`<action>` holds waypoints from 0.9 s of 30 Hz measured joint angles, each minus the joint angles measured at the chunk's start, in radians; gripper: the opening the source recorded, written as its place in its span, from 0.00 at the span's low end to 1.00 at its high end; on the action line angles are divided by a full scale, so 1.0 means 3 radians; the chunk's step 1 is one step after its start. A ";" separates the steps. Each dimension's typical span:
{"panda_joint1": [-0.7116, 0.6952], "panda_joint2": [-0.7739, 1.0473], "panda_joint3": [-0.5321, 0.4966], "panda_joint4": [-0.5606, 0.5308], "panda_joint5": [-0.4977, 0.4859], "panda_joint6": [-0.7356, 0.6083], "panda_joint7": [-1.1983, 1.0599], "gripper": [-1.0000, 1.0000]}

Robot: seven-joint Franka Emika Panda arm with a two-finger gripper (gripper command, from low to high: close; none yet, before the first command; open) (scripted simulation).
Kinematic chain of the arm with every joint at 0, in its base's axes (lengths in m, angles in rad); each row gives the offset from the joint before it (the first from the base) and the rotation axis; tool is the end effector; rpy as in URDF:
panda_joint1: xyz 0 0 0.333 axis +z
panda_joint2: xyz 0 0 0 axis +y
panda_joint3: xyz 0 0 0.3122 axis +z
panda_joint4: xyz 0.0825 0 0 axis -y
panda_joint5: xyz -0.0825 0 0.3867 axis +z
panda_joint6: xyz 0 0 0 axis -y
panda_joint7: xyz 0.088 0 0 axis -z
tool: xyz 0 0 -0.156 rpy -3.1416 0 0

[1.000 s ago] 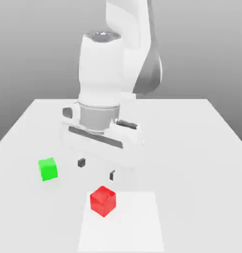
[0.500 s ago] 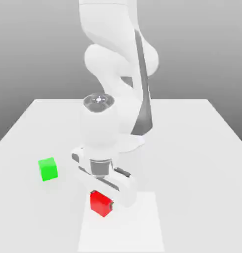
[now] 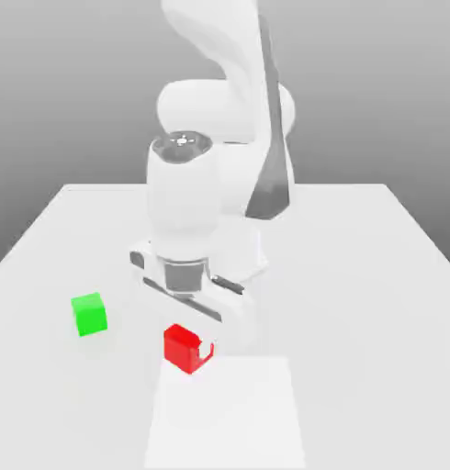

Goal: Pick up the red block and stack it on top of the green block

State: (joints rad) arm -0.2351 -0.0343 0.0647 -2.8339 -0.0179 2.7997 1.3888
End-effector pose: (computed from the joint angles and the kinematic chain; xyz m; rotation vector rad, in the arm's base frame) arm 0.3619 -0.0621 0.1552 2.2479 -2.1849 0.0074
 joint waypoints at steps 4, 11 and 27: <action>-0.0378 -0.0169 -0.0119 -0.0089 -0.0206 -0.0091 0.0626 0.00; -0.0938 -0.0476 -0.0347 -0.0249 -0.0395 -0.0232 0.1655 0.00; -0.1725 -0.0335 -0.0678 -0.0485 -0.0120 0.0159 0.2880 0.00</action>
State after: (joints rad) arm -0.7527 -0.1348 -0.1388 -2.9794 -0.0540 2.8473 2.2528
